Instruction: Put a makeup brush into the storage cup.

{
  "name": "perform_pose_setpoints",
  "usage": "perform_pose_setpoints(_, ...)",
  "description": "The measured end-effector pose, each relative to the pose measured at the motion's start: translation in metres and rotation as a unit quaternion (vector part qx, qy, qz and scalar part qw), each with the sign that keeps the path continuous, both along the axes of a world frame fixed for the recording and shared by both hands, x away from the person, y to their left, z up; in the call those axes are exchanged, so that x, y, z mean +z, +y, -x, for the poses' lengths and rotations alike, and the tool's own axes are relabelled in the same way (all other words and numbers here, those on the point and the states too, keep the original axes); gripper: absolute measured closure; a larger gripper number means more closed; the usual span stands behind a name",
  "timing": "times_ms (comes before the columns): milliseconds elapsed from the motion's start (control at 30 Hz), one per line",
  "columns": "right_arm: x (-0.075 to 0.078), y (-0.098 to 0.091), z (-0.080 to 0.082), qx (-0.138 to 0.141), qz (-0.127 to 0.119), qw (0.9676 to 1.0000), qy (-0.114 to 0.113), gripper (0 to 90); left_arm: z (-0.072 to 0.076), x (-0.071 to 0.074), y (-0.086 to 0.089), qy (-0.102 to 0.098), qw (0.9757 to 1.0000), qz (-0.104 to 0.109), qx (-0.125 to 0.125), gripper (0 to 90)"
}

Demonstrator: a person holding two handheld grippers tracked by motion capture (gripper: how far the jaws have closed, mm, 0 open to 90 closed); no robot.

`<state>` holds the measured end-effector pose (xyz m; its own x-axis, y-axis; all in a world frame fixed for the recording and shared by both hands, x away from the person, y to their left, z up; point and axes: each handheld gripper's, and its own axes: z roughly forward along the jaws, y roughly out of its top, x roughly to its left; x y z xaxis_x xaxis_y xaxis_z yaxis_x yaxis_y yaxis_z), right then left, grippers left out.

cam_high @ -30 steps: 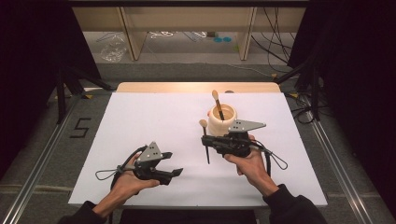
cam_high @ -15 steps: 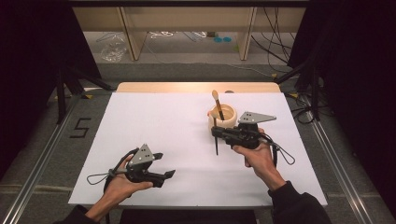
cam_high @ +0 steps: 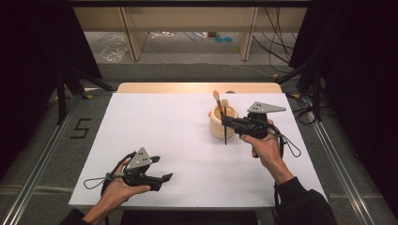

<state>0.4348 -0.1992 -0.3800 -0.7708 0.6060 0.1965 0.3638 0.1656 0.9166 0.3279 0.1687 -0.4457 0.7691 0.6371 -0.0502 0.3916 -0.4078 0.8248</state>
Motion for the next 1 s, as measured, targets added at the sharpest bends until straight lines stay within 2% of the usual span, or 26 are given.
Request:
perform_pose_setpoints(133, 0.0, -0.005, -0.005, -0.01, -0.003, 0.9999, 0.002, 84.3, 0.001, -0.002, 0.002, 0.001, 1.0, 0.008, 0.005, 23.4)
perform_pose_setpoints(167, 0.001, -0.007, -0.006, -0.011, 0.004, 0.9999, 0.004, 84.3, 0.001, -0.001, 0.004, -0.001, 1.0, -0.003, 0.003, 23.4)
perform_pose_setpoints(200, 0.001, -0.008, -0.007, -0.012, 0.001, 0.9999, 0.002, 84.3, 0.001, 0.0, 0.004, -0.001, 1.0, -0.002, 0.003, 23.4)
perform_pose_setpoints(233, 0.002, -0.009, -0.007, -0.013, 0.003, 0.9999, 0.006, 84.3, 0.002, -0.001, 0.003, -0.002, 0.9999, 0.01, 0.006, 23.4)
perform_pose_setpoints(300, 0.003, -0.01, -0.009, -0.015, -0.005, 0.9999, -0.001, 84.3, 0.002, 0.0, 0.005, -0.009, 1.0, 0.003, 0.002, 23.4)
perform_pose_setpoints(333, 0.005, -0.011, -0.009, -0.018, 0.001, 0.9998, -0.002, 84.3, 0.003, 0.001, 0.006, -0.002, 1.0, 0.003, 0.004, 23.4)
perform_pose_setpoints(400, 0.007, -0.012, -0.011, -0.021, -0.001, 0.9998, -0.001, 84.3, 0.004, 0.0, 0.006, 0.001, 1.0, 0.004, 0.007, 23.4)
perform_pose_setpoints(500, 0.01, -0.014, -0.016, -0.026, -0.006, 0.9995, -0.015, 84.3, 0.004, -0.001, 0.006, -0.003, 0.9999, 0.012, 0.01, 23.4)
perform_pose_setpoints(567, 0.013, -0.014, -0.017, -0.028, 0.0, 0.9996, -0.006, 84.3, 0.004, -0.001, 0.006, 0.001, 0.9999, 0.008, 0.007, 23.4)
perform_pose_setpoints(600, 0.014, -0.015, -0.019, -0.03, 0.001, 0.9994, -0.017, 84.3, 0.004, -0.001, 0.006, -0.002, 0.9999, 0.007, 0.009, 23.4)
perform_pose_setpoints(633, 0.015, -0.015, -0.02, -0.03, 0.001, 0.9995, -0.012, 84.3, 0.004, -0.002, 0.006, -0.002, 0.9999, 0.007, 0.009, 23.4)
perform_pose_setpoints(667, 0.015, -0.015, -0.022, -0.034, 0.001, 0.9992, -0.022, 84.3, 0.004, -0.002, 0.006, -0.001, 0.9999, 0.007, 0.009, 23.4)
perform_pose_setpoints(700, 0.017, -0.015, -0.022, -0.034, 0.0, 0.9993, -0.015, 84.3, 0.004, -0.002, 0.005, -0.002, 0.9999, 0.008, 0.01, 23.4)
perform_pose_setpoints(767, 0.018, -0.016, -0.025, -0.036, -0.001, 0.999, -0.025, 84.3, 0.004, -0.003, 0.006, -0.001, 1.0, 0.005, 0.007, 23.4)
perform_pose_setpoints(833, 0.019, -0.016, -0.027, -0.039, 0.002, 0.9991, -0.019, 84.3, 0.004, -0.002, 0.006, 0.005, 1.0, 0.0, 0.004, 23.4)
perform_pose_setpoints(967, 0.024, -0.019, -0.031, -0.047, 0.004, 0.9985, -0.028, 84.3, 0.004, -0.002, 0.006, 0.004, 1.0, -0.003, 0.002, 23.5)
perform_pose_setpoints(1000, 0.025, -0.019, -0.033, -0.047, -0.003, 0.9984, -0.033, 84.3, 0.004, -0.002, 0.006, 0.004, 1.0, -0.003, 0.002, 23.5)
